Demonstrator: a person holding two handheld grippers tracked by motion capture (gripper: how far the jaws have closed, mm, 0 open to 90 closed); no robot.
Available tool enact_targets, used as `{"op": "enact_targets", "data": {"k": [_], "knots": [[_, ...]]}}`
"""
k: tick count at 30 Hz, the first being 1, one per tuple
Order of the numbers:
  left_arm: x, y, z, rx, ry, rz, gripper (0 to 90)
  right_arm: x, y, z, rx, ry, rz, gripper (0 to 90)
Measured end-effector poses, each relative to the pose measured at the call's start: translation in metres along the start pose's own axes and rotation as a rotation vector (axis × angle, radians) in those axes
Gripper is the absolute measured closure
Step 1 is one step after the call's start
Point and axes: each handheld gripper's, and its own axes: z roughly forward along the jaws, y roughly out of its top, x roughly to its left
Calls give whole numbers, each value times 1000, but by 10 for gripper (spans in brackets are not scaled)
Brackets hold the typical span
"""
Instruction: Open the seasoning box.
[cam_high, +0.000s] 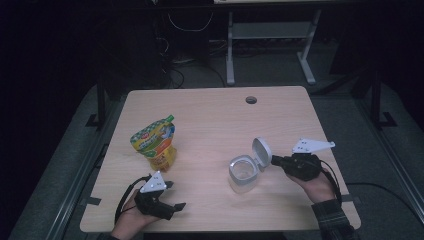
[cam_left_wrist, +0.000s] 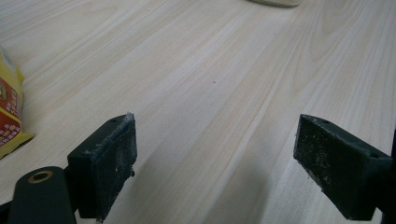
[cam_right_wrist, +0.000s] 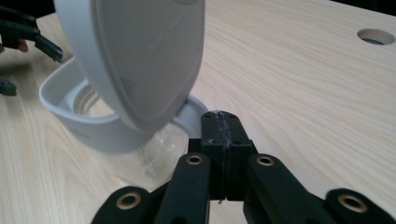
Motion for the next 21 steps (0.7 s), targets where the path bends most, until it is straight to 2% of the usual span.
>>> {"op": "enact_targets", "data": {"k": [6, 16, 21], "knots": [[3, -1, -2, -4, 0, -12, 129, 0, -14, -8, 20, -5, 22, 815], [6, -1, -12, -20, 35, -40, 129, 17, -29, -13, 24, 38, 40, 653], [7, -2, -20, -25, 64, -50, 131, 25, -33, -17, 23, 67, 33, 629]]}}
